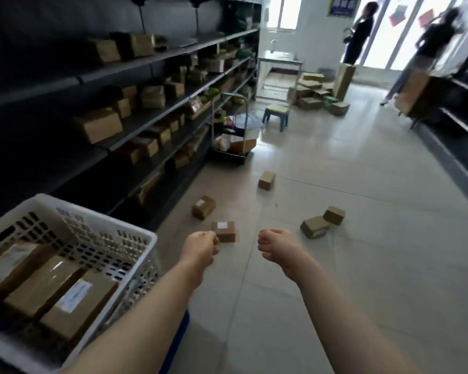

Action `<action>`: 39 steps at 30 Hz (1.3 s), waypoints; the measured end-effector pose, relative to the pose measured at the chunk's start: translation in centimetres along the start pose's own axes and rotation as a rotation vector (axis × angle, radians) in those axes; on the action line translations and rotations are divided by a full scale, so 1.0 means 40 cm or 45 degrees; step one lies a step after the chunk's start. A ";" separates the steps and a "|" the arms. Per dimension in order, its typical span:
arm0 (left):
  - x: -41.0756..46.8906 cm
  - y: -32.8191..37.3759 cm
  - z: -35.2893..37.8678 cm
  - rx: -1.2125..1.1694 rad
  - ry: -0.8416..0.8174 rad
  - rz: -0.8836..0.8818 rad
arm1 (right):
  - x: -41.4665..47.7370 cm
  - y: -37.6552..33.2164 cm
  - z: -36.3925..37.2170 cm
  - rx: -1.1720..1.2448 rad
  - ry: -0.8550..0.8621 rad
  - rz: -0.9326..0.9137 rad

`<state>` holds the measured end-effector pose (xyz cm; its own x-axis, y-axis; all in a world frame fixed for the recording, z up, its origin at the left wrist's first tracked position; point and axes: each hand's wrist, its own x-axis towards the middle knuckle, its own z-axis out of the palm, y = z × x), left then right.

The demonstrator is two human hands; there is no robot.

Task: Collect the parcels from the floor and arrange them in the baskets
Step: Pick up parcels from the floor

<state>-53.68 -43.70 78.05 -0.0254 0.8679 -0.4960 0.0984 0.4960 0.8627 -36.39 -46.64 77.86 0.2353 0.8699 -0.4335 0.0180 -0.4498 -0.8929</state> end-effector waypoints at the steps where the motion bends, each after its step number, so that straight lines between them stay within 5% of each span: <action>1: 0.019 0.014 0.066 0.011 -0.039 0.014 | 0.018 0.000 -0.060 0.018 0.038 0.005; 14: 0.277 0.150 0.778 0.041 -0.337 -0.110 | 0.348 0.009 -0.727 0.232 0.355 0.151; 39: 1.262 0.464 1.631 0.334 -0.440 -0.480 | 1.410 -0.124 -1.338 0.360 0.592 0.567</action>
<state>11.75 7.57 62.65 0.2159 0.5514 -0.8058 0.3900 0.7079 0.5889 28.79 -6.18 64.34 0.5538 0.4099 -0.7248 -0.4150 -0.6187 -0.6670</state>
